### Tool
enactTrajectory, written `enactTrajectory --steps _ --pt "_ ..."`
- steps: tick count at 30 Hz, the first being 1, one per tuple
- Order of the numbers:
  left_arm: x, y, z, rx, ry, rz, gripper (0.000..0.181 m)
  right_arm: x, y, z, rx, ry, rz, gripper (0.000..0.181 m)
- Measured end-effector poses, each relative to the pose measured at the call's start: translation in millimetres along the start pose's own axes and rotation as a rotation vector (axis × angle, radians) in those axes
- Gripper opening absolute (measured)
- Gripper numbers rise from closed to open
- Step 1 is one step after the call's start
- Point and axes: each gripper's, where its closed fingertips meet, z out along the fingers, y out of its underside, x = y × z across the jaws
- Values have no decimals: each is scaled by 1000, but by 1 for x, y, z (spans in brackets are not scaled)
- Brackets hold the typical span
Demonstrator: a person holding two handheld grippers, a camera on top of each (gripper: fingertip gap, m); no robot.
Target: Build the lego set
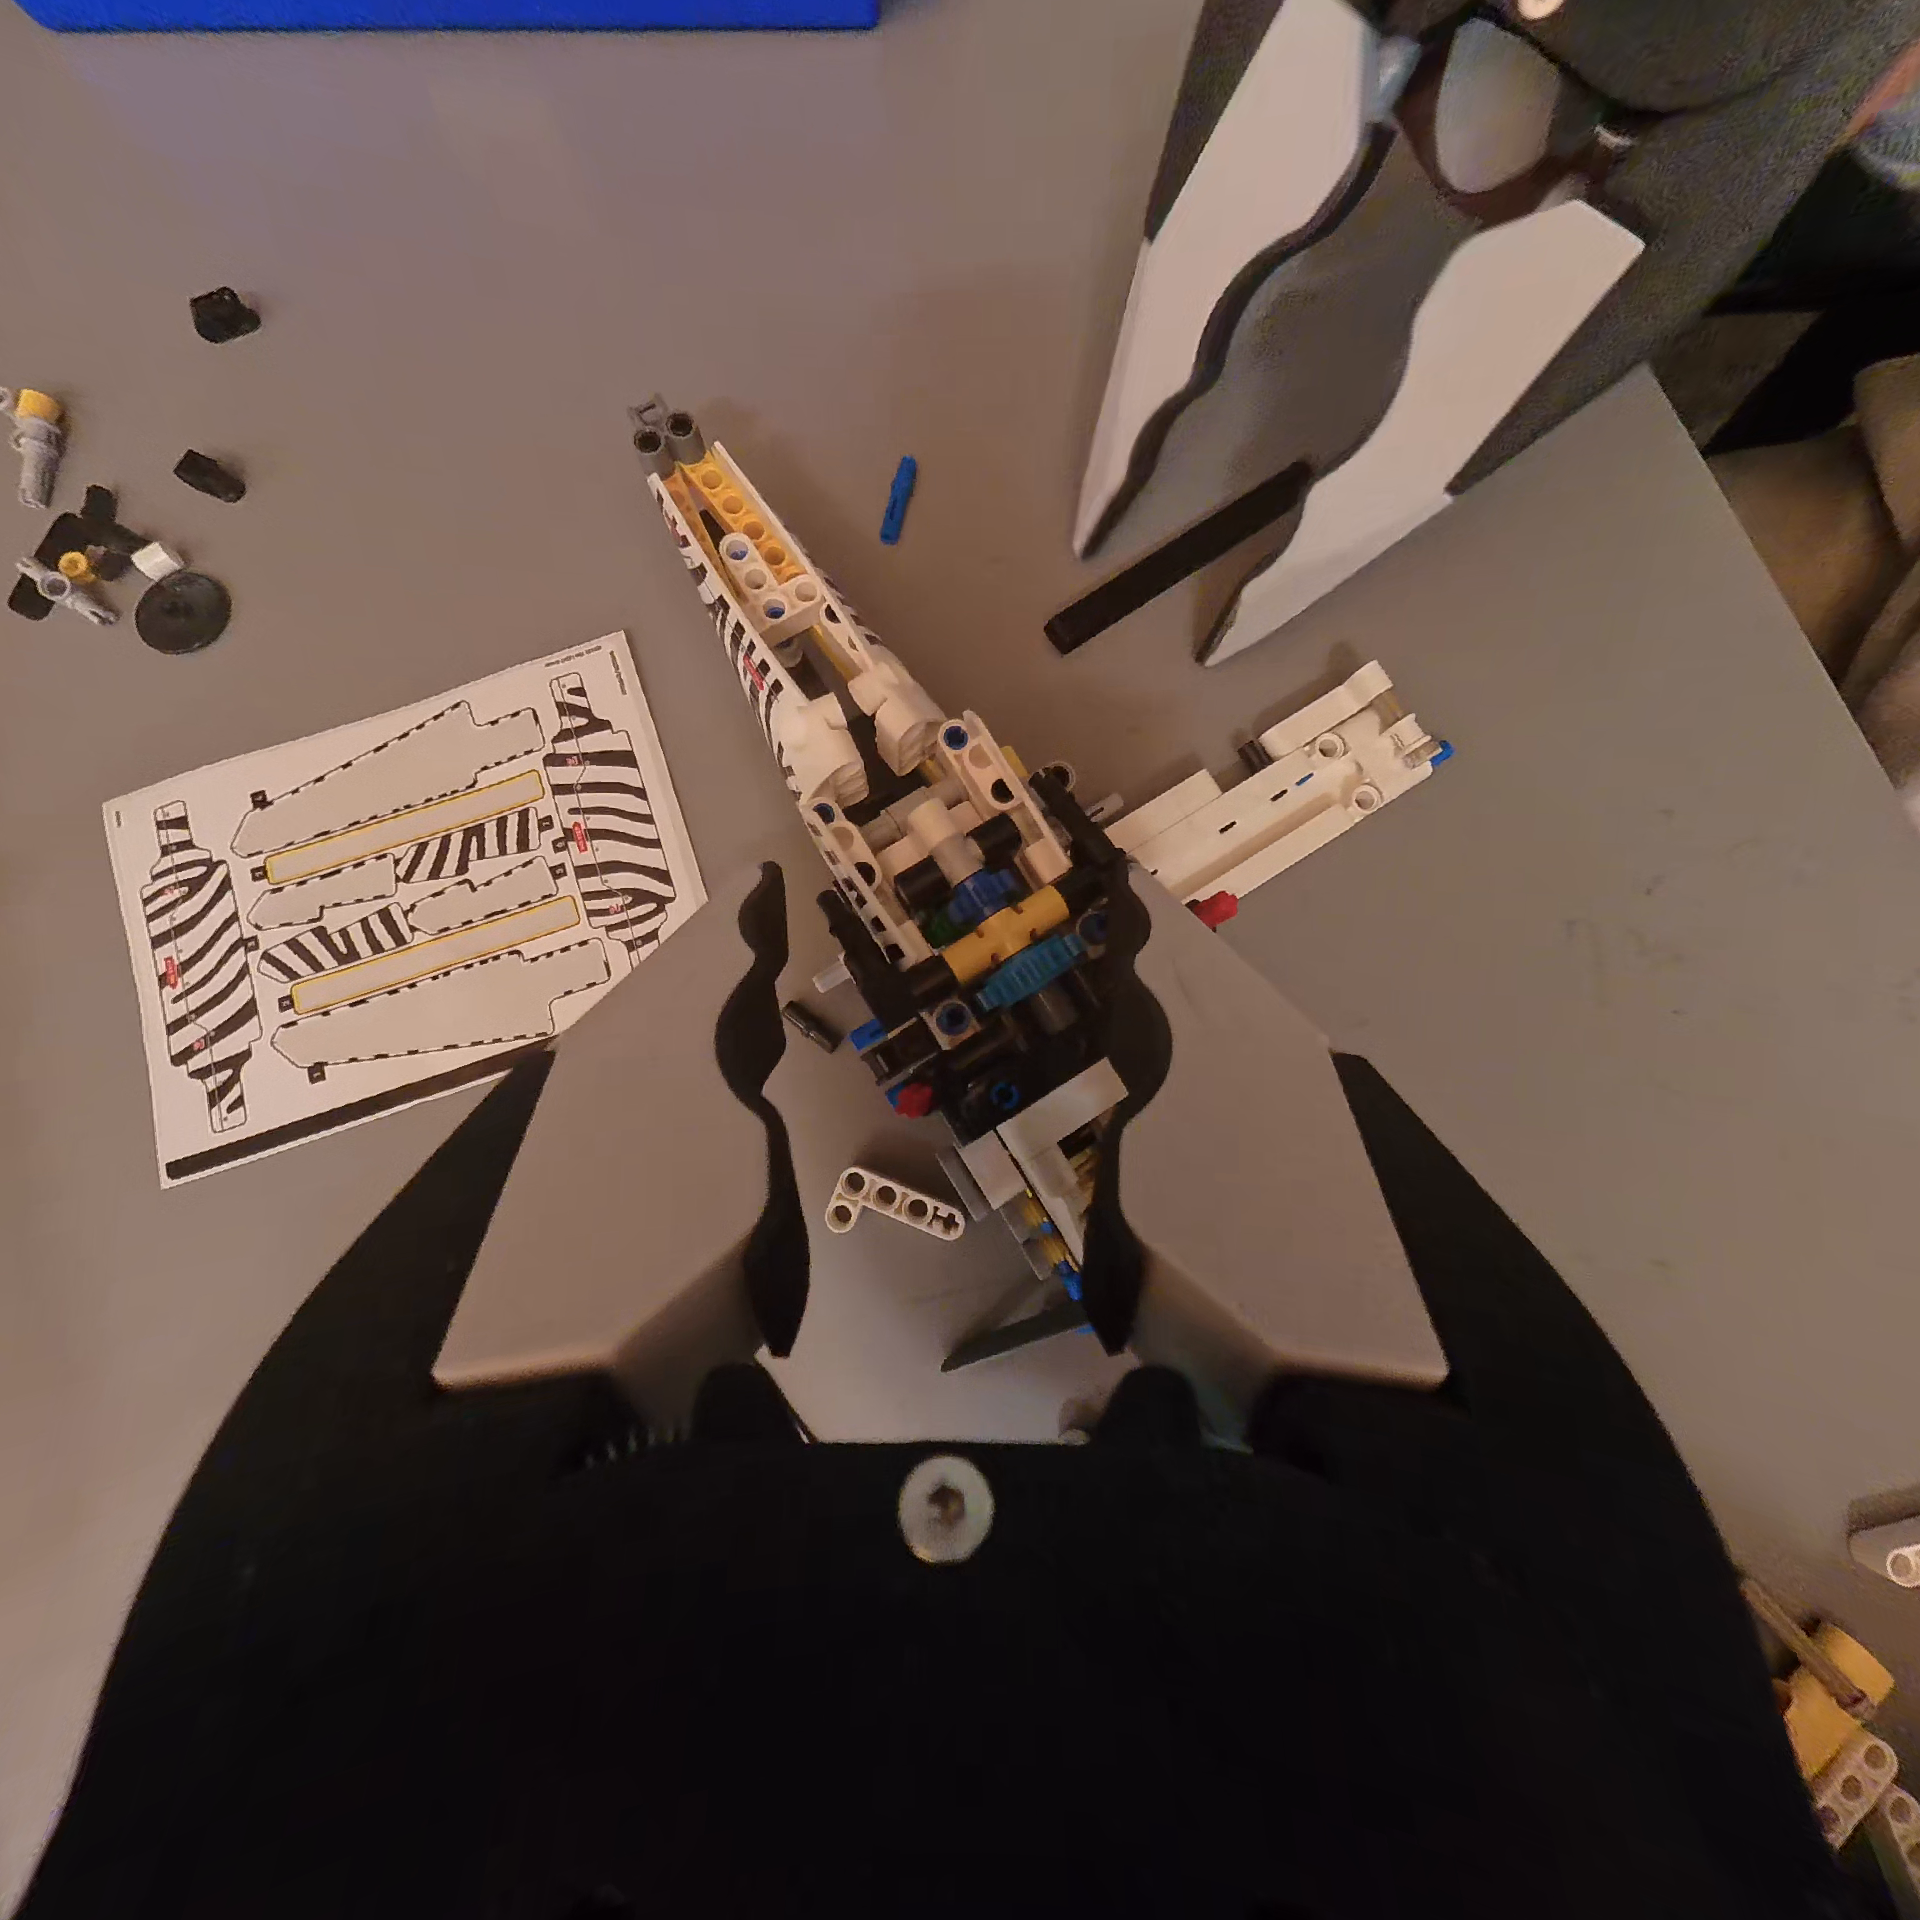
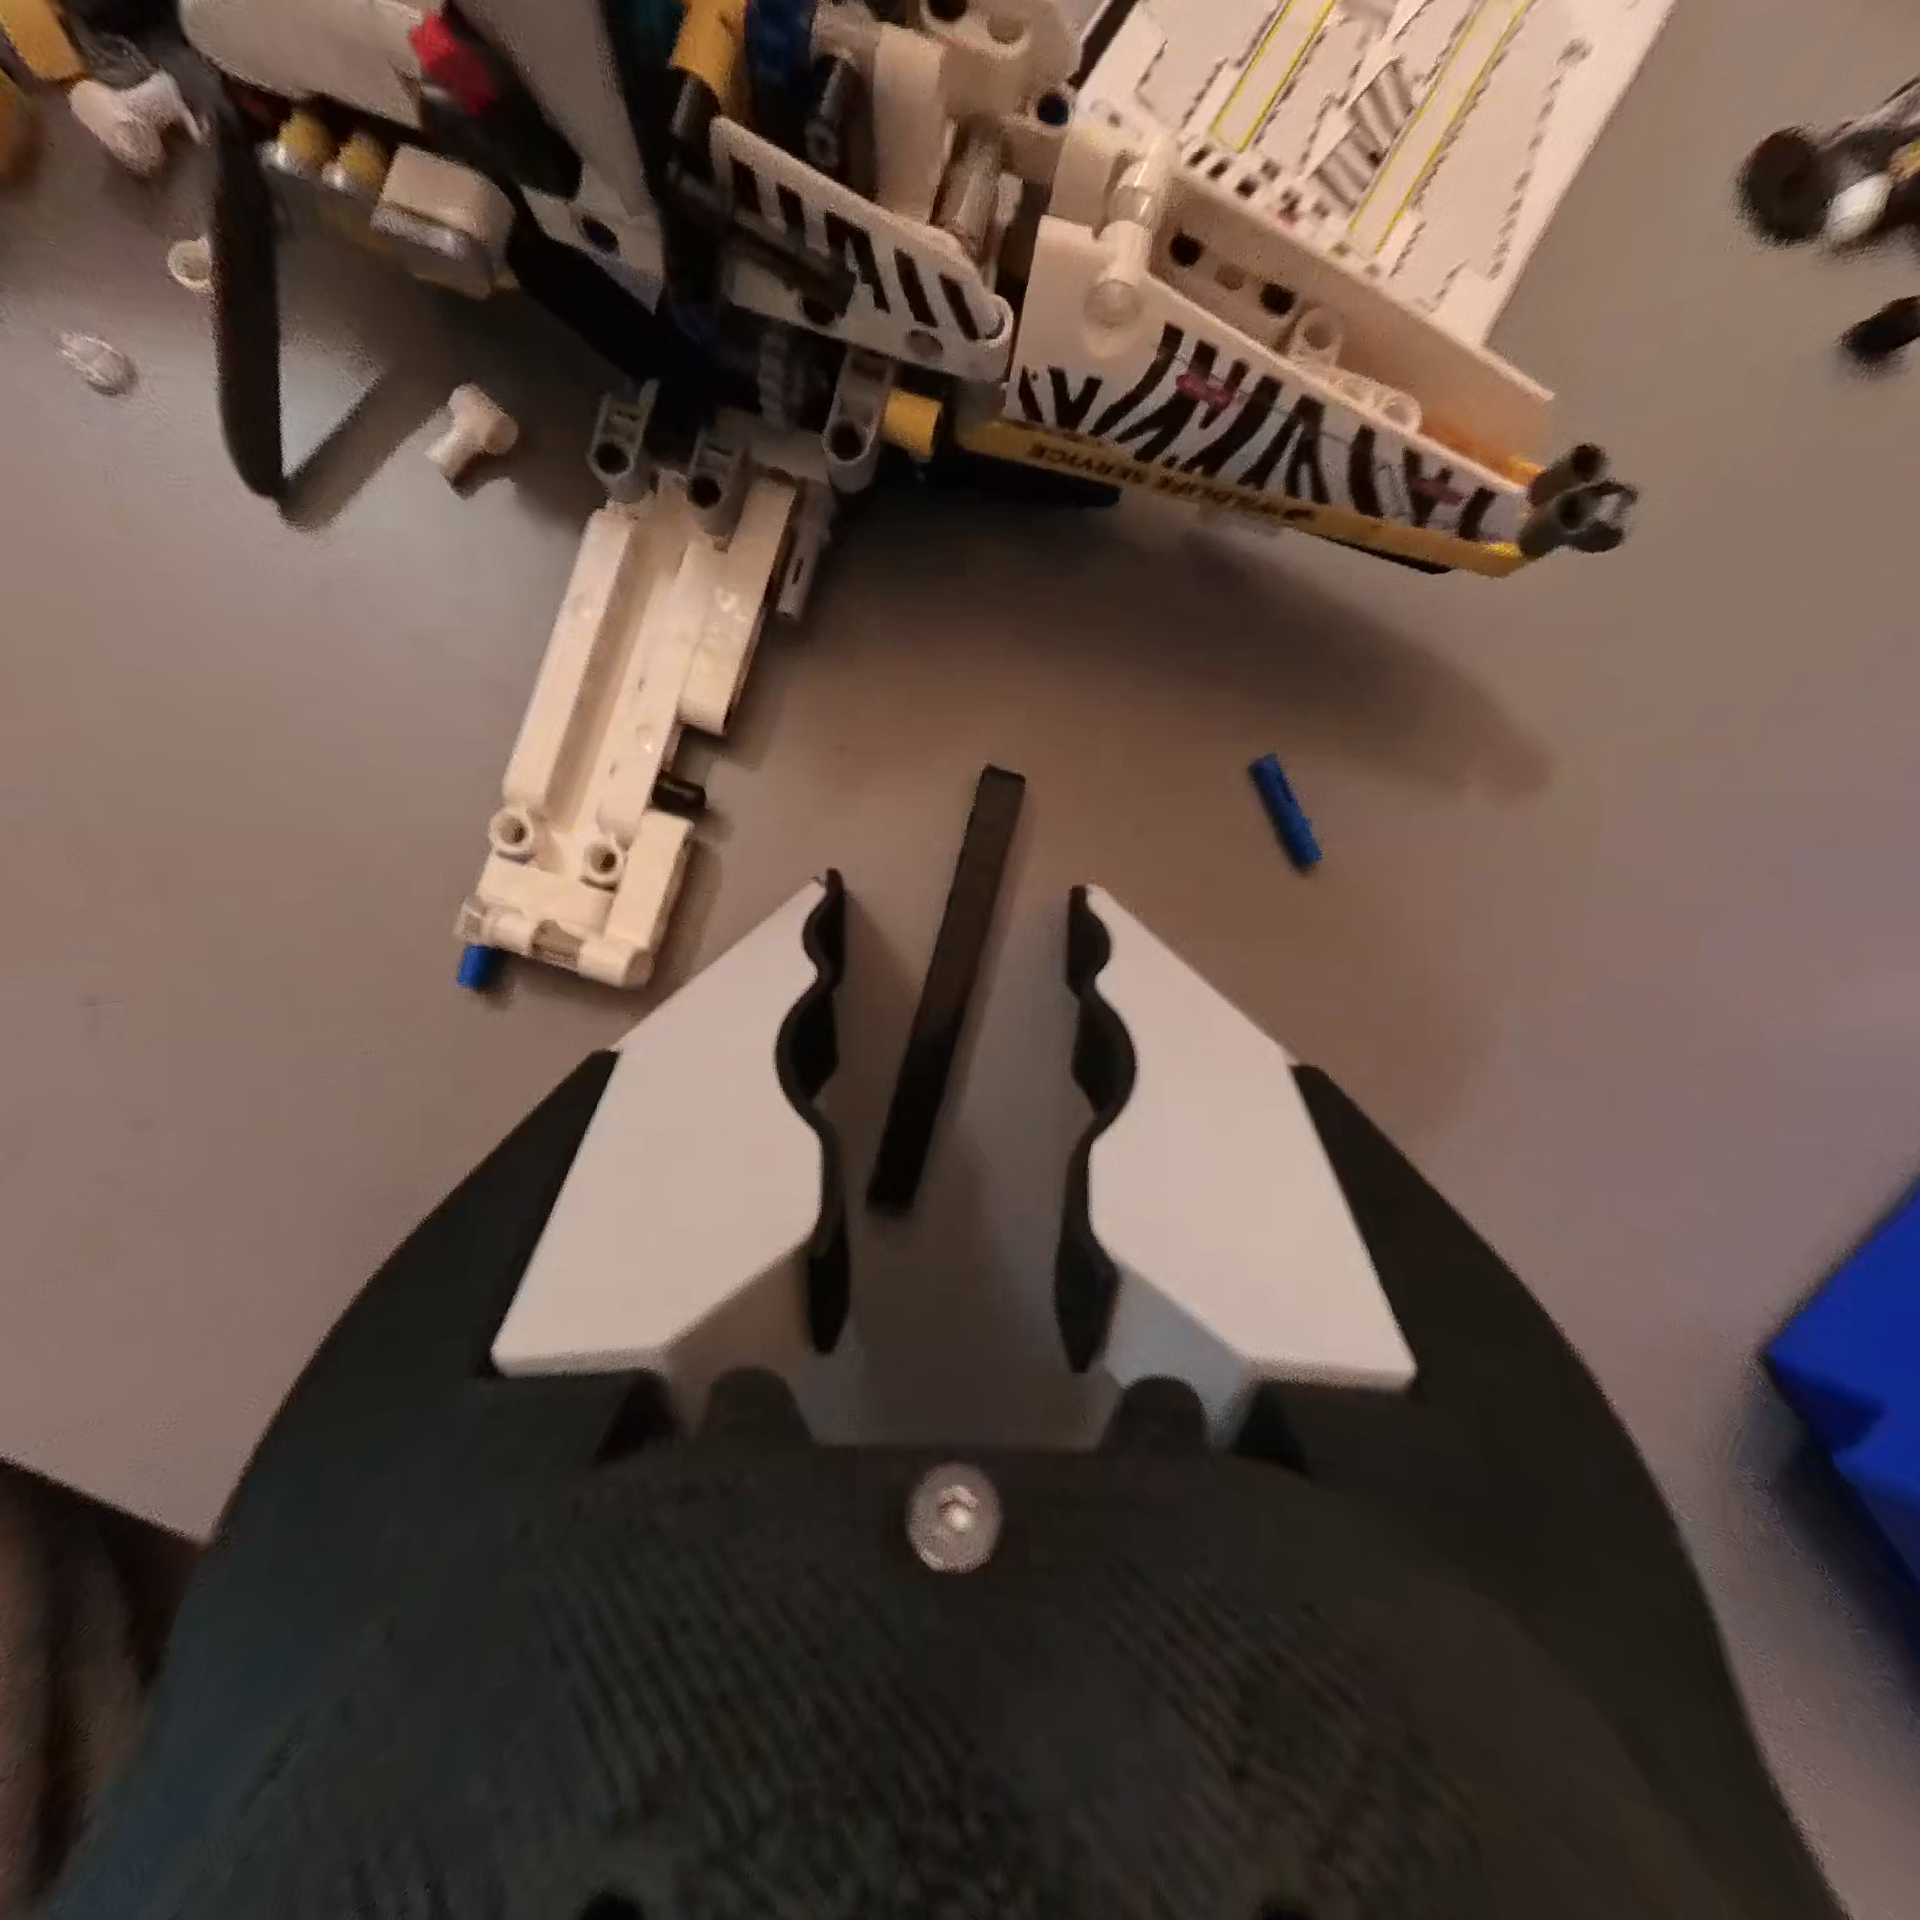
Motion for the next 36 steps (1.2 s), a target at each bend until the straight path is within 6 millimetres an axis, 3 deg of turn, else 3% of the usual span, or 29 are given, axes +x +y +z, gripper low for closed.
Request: enactTrajectory --steps 3,6,11,14,31,36 --pt "0 0 0 -1 1 -1 62 -3 0 2 -67 -113 70 27" --pt "0 1 0 -5 1 0 62 0 0 3 -114 -141 29 6" --pt "0 2 -1 -13 -5 4 62 -2 -44 -1 166 -94 55 6" --pt "0 2 -1 -12 -1 1 62 -6 -59 -6 269 -63 104 6" --pt "1 2 -1 -12 9 -10 59 -18 -73 -6 306 -114 222 6" --pt "2 2 1 -7 18 -14 58 -18 -71 -3 263 -71 164 6"
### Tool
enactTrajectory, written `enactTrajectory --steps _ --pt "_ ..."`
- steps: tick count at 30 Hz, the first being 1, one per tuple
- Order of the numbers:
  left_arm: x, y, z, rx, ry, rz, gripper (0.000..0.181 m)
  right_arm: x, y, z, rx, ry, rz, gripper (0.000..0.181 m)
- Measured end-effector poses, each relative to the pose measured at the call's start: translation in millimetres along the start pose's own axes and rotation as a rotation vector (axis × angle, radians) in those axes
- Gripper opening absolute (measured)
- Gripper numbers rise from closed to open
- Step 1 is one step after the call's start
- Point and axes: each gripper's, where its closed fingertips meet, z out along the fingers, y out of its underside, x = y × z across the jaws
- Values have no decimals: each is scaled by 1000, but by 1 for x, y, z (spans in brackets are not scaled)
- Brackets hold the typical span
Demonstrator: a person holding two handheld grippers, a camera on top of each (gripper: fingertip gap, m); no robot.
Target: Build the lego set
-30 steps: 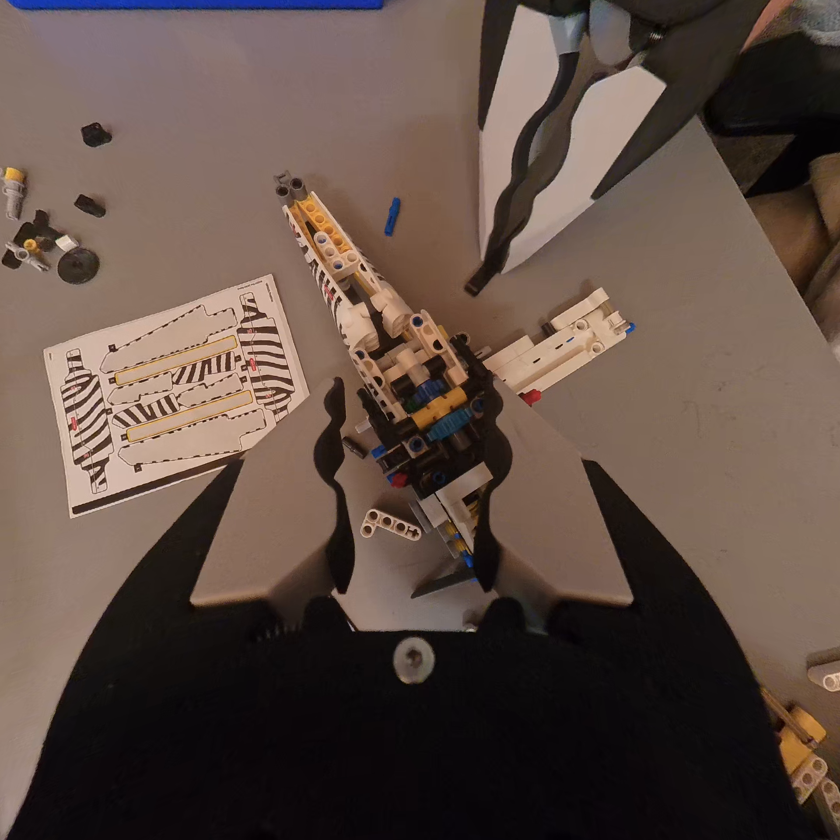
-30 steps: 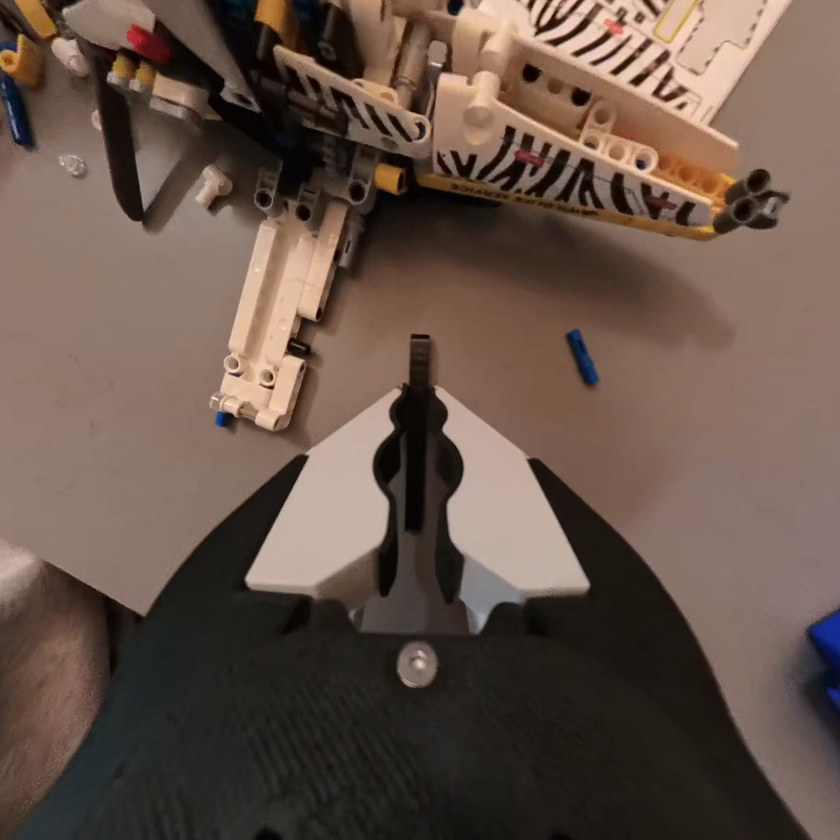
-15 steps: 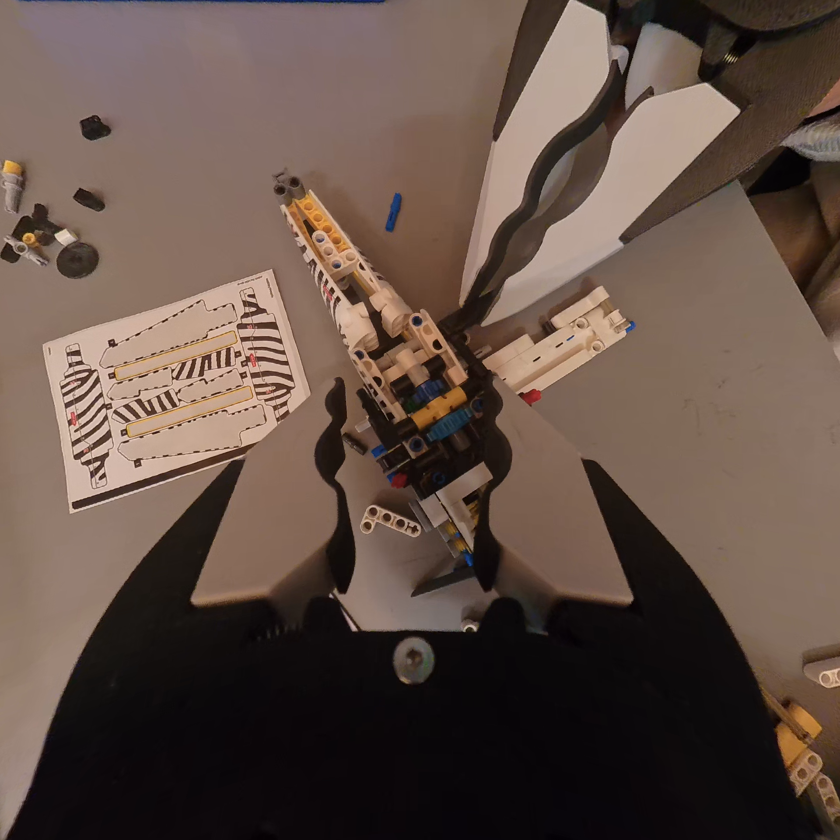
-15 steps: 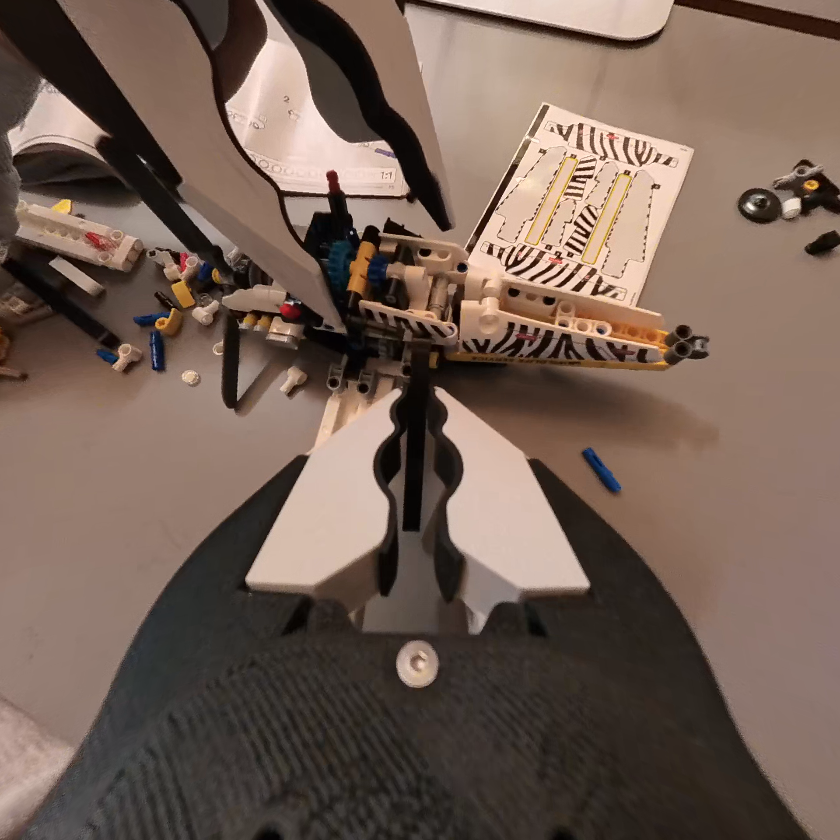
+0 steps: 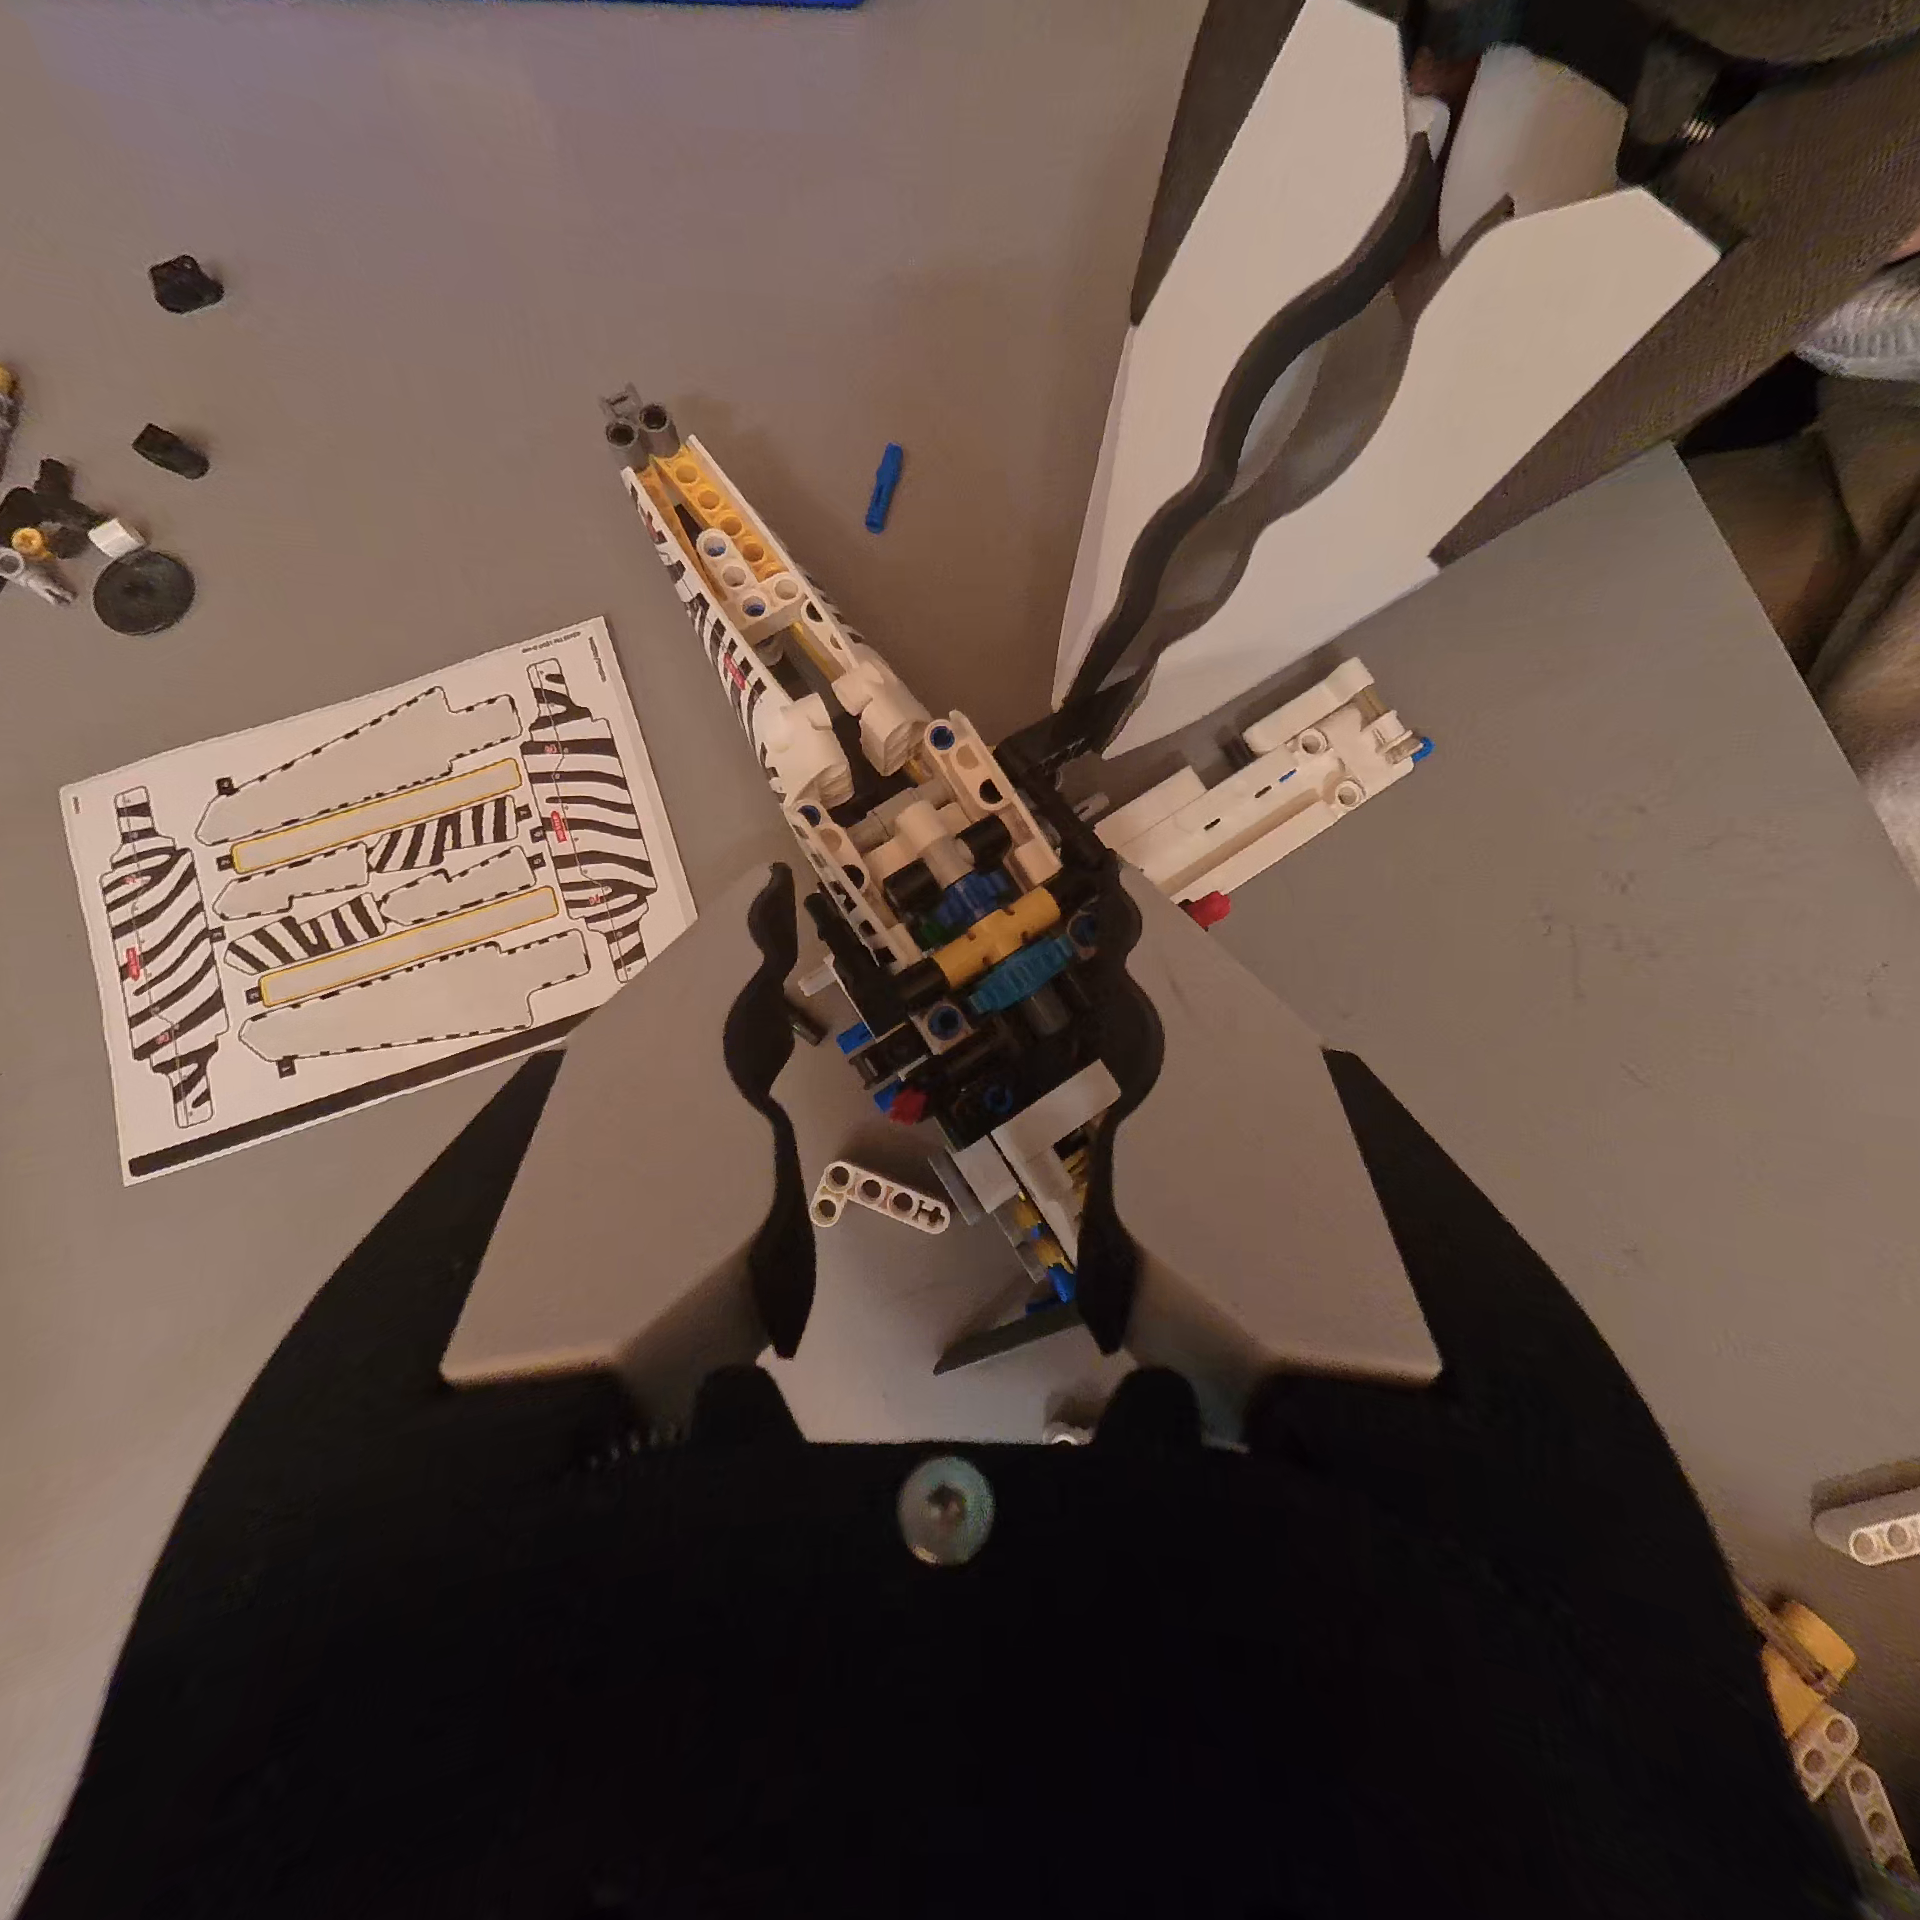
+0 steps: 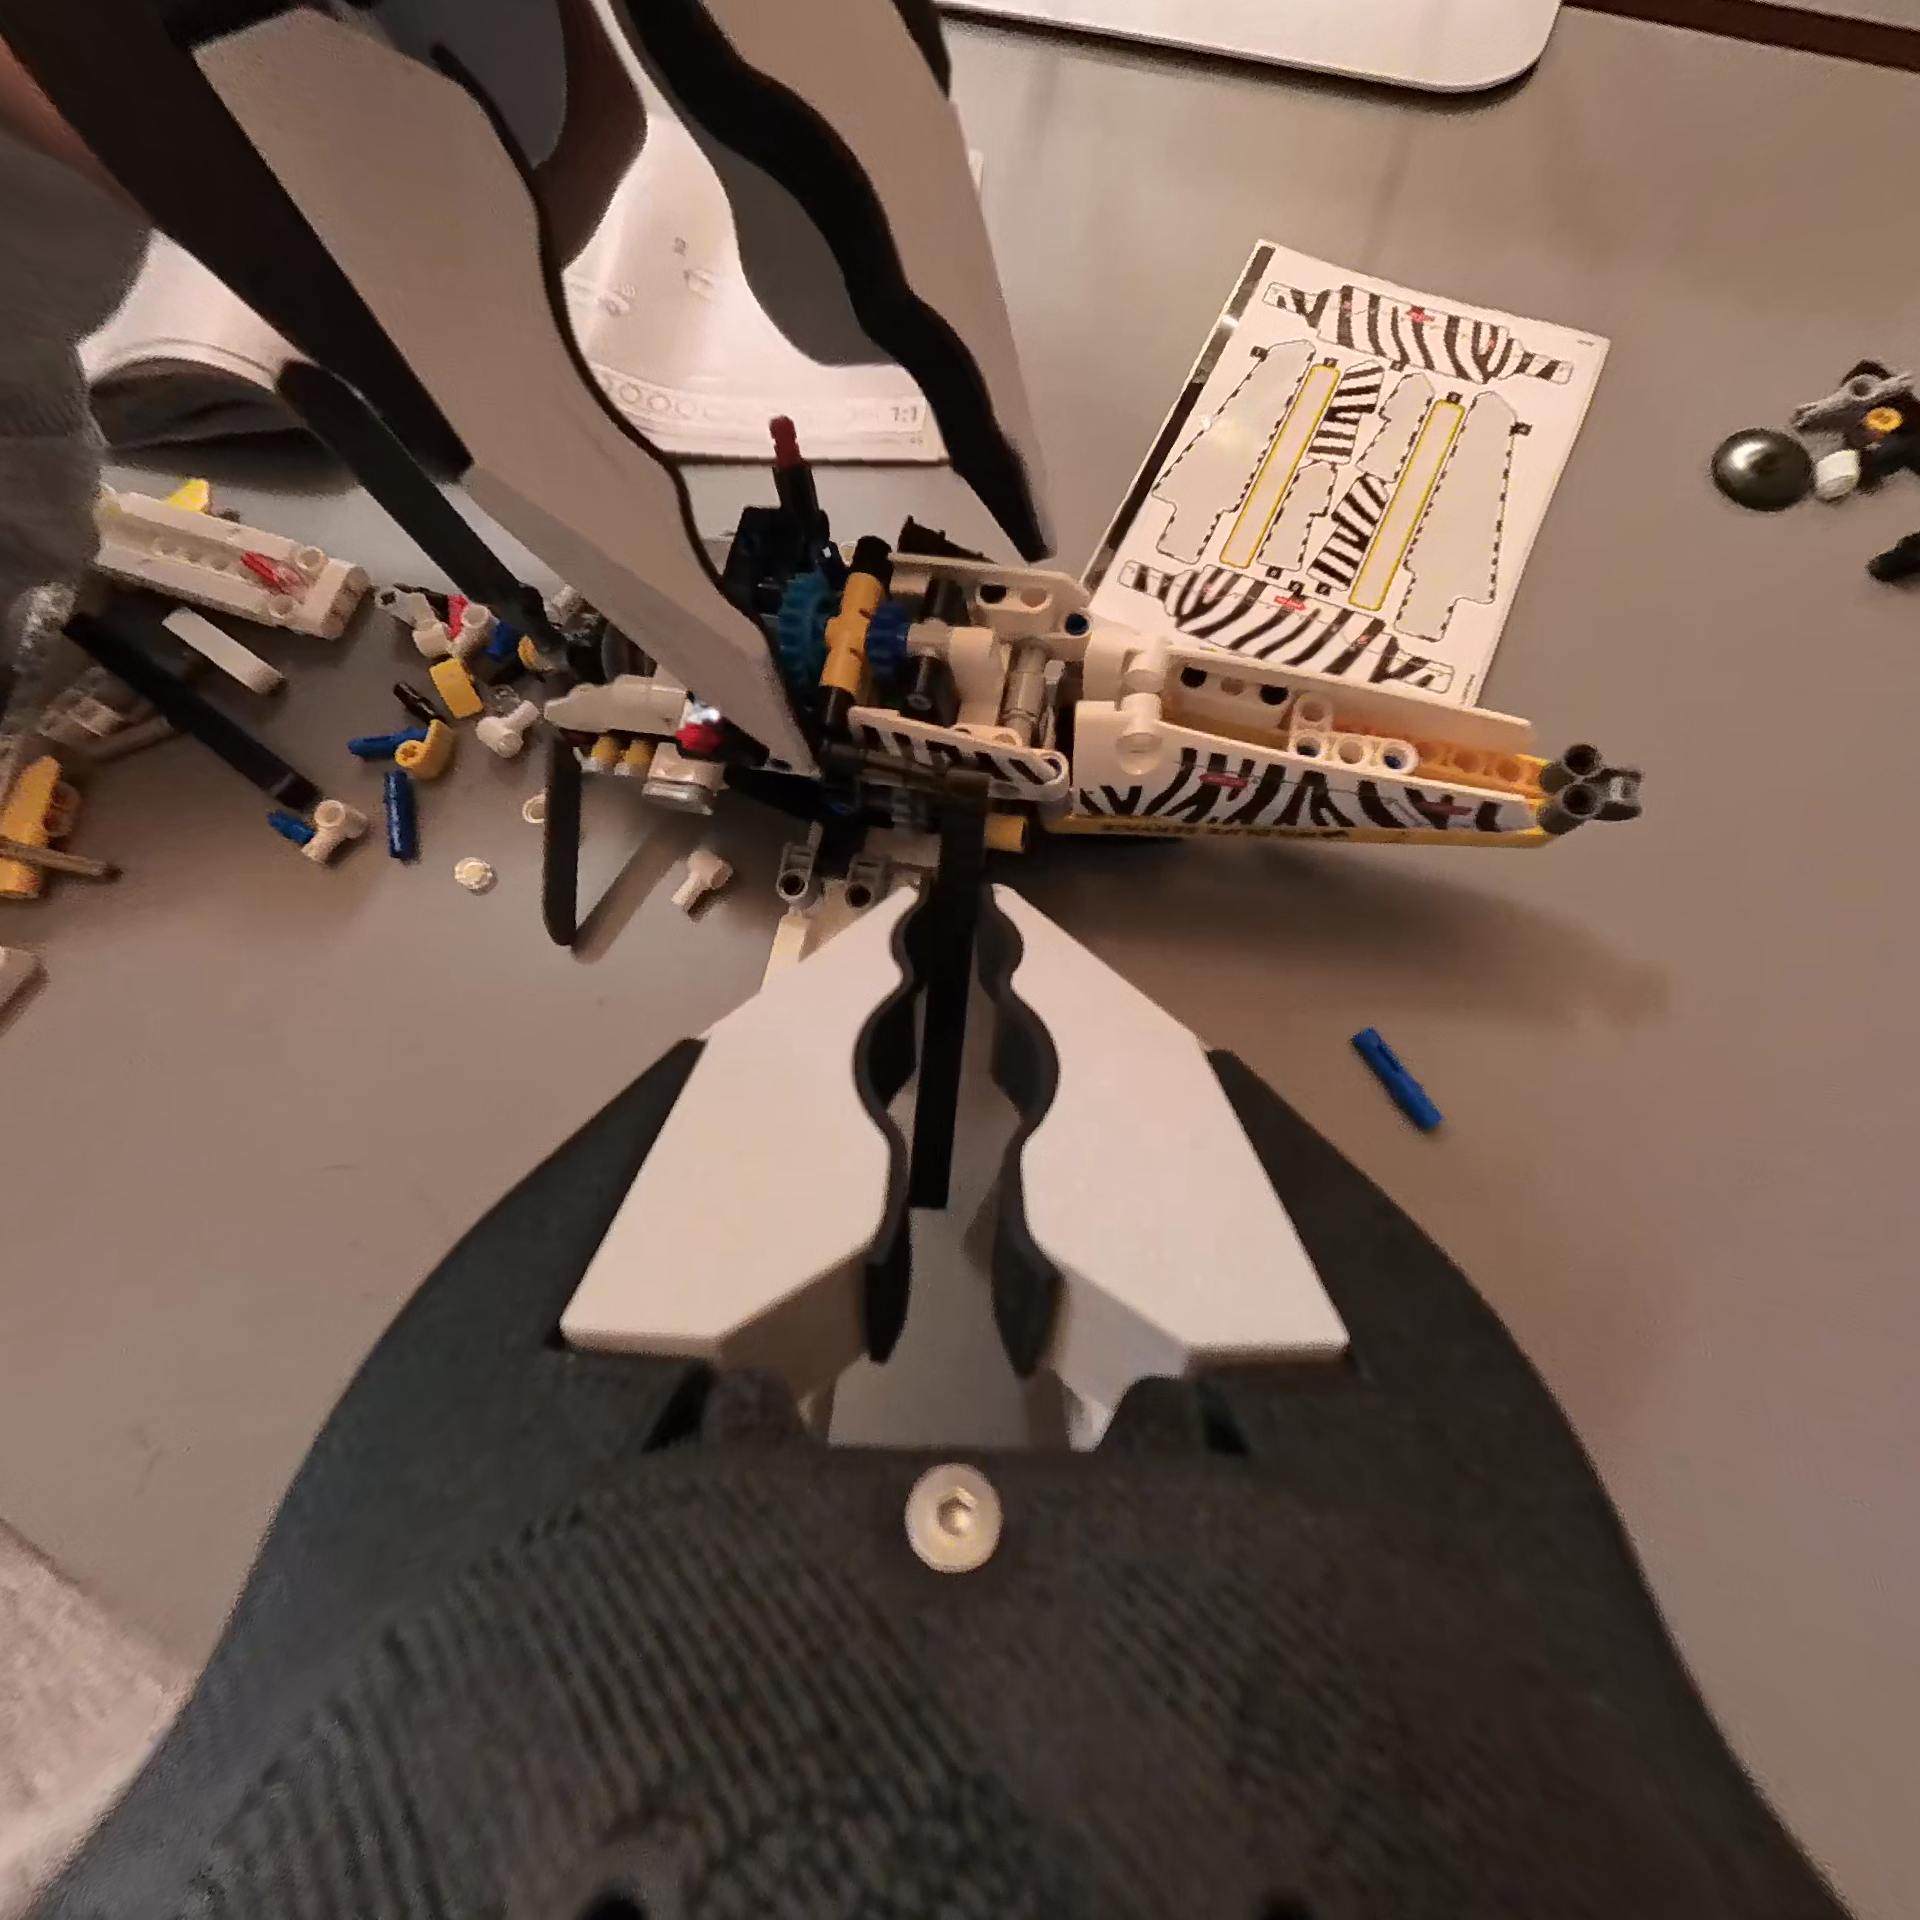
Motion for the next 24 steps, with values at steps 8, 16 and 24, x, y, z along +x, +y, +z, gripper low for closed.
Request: enactTrajectory --steps 8,16,24 --pt "1 1 1 -1 12 -7 58 -2 1 1 -12 25 -81 6" --pt "3 -1 1 -3 17 12 52 -5 0 -1 -53 -25 -116 6" --pt "3 -1 1 23 45 -16 52 -3 0 -2 -116 -144 -213 6"
